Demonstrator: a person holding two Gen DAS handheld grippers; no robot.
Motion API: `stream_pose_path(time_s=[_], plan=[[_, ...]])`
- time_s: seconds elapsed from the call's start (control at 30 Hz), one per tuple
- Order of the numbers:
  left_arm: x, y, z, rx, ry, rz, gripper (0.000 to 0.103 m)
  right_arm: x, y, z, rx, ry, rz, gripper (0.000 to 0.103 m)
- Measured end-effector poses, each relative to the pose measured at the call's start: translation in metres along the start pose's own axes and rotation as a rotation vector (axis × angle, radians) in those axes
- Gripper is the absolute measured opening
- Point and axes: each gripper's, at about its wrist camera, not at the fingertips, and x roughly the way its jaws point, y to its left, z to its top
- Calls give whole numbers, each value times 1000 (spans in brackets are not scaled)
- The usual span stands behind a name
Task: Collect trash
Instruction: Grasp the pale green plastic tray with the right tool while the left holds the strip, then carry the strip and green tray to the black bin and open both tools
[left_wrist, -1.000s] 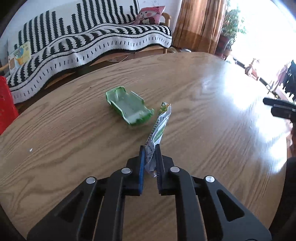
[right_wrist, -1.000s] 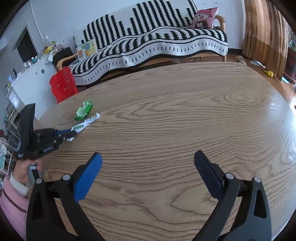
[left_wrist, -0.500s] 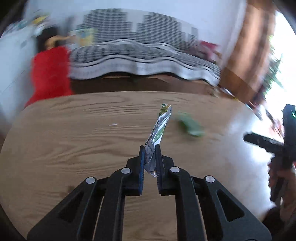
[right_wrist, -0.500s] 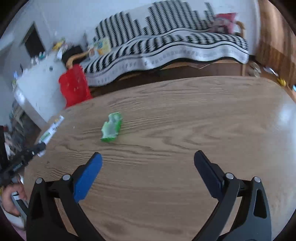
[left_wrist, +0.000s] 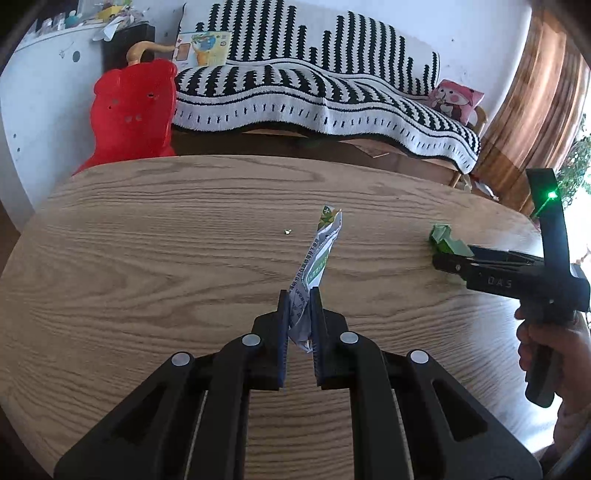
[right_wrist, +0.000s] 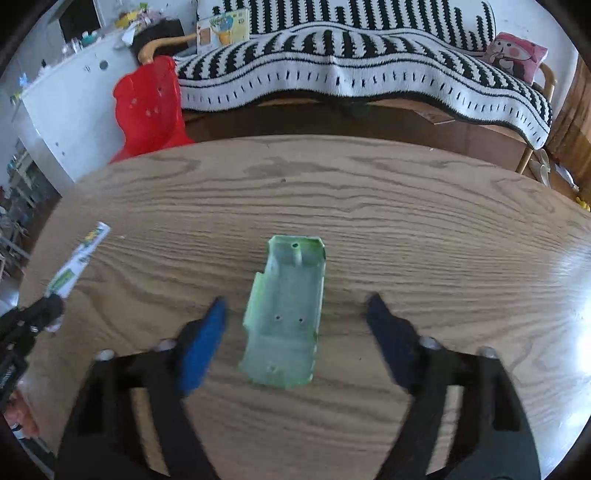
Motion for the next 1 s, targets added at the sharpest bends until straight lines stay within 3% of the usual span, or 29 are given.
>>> stream_pose_path(time_s=[0.07,0.33,0.67,0.77,0.87,0.97,1.0], plan=[[4,4,0,-10,5,4,10,3,5,1,-40,-3,-21,34],[7,0,4,-12,10,14,10,-6,-6,-9,-35,-4,23,34],[-16,-25,3,4,-15,-15,10,-51,-6,-24,-40,-42,87,34],[-34,-42,2,20,-43,-95,10,-82,-14,-35,-15,-62,137,34],[-60,-71,5,44,-98,-196,10,-141,-31,-44,23,-175,172,34],[-91,-119,3,122,-160,-269,10,-205,-65,-81,104,-289,204,34],[-104,-142,-1,173,-181,-301,10,-230,-82,-107,137,-330,210,34]])
